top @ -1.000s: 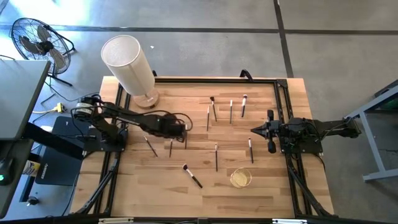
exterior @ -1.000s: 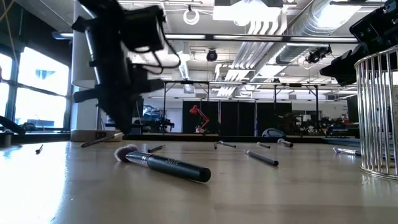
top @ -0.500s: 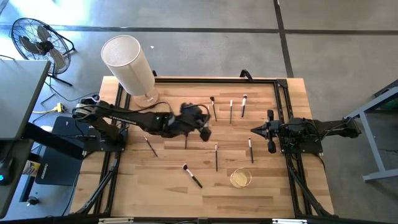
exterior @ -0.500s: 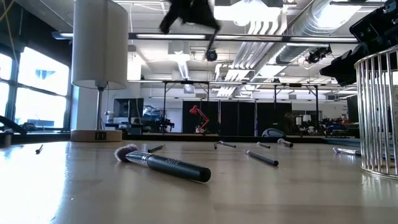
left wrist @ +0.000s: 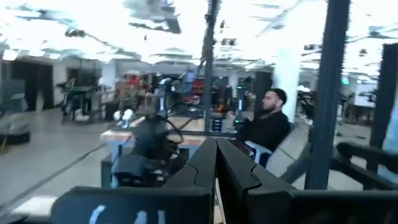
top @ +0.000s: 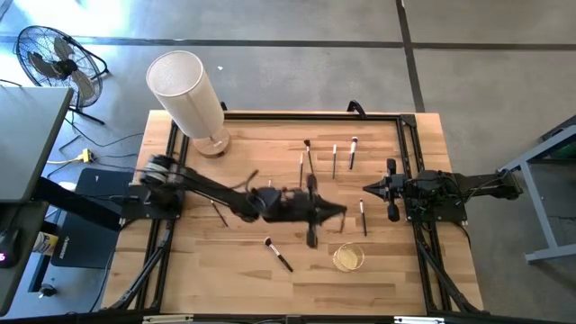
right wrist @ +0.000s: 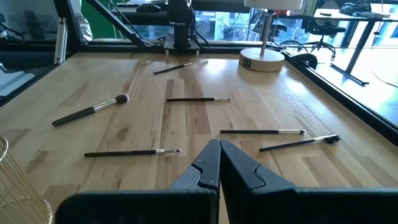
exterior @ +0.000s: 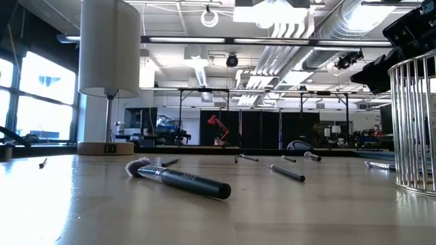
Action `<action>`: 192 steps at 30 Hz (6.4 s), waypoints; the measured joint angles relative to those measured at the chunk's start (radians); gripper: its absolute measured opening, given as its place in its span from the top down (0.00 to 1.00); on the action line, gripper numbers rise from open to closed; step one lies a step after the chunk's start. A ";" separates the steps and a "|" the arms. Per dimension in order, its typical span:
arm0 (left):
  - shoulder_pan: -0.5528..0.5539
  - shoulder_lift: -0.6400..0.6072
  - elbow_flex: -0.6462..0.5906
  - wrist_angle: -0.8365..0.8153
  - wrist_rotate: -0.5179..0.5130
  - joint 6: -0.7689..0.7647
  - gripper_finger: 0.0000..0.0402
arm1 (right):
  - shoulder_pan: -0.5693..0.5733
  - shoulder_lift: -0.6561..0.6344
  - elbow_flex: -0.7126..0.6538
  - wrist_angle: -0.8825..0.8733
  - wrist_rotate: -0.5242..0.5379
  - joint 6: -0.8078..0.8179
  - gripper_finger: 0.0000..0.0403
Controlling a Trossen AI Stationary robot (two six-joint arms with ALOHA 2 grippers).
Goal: Pick & Place Makeup Brushes
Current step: Put the eyeshadow brush into the makeup holder, then put the blush brush into the makeup holder
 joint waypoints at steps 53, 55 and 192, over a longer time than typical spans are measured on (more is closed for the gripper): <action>-0.018 0.276 0.335 -0.501 0.151 -0.184 0.96 | 0.000 0.000 0.000 0.000 0.000 0.000 1.00; -0.018 0.276 0.335 -0.514 0.165 -0.205 0.96 | 0.000 0.000 0.000 0.000 0.000 0.000 1.00; 0.106 -0.948 -0.799 -1.327 0.144 -0.463 1.00 | -0.762 1.583 1.217 -0.762 0.141 0.752 0.80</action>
